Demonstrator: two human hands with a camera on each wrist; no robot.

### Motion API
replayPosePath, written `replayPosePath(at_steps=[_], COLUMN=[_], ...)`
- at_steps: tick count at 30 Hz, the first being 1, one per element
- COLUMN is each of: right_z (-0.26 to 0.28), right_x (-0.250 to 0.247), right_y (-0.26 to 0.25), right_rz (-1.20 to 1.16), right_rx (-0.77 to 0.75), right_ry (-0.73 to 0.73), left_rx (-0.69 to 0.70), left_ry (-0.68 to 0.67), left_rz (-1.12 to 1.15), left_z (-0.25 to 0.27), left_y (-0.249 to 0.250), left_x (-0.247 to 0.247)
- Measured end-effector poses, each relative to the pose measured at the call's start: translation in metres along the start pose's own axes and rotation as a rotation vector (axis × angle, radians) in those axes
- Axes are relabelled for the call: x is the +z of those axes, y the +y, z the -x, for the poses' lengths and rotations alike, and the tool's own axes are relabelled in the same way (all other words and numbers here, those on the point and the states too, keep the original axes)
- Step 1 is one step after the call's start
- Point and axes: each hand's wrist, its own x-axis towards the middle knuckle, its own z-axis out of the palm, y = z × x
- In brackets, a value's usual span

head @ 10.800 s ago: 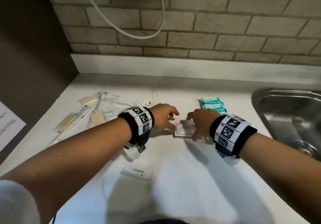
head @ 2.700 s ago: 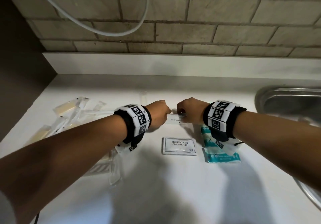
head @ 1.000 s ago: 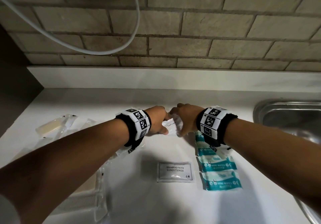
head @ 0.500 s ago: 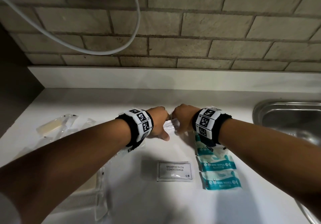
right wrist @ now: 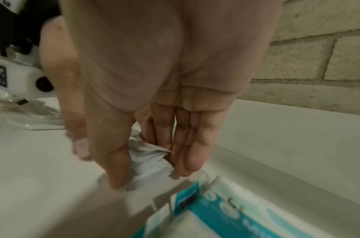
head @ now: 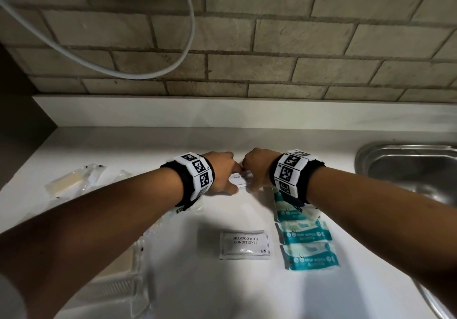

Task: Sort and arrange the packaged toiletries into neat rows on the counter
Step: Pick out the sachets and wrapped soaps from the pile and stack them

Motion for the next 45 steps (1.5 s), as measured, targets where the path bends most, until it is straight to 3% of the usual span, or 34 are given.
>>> replayPosePath(at_steps=[12,45], right_z=[-0.002,-0.008], right_x=[0.001,0.009], right_y=[0.003,-0.002], right_rz=[-0.02,-0.016], right_rx=[0.0,0.054], right_ry=[-0.01,-0.001], left_rx=[-0.036,0.009], left_ry=[0.021,0.06], left_rz=[0.164,0.179], left_z=[-0.002,-0.005], left_y=[-0.003,-0.002], left_x=[0.0,0.001])
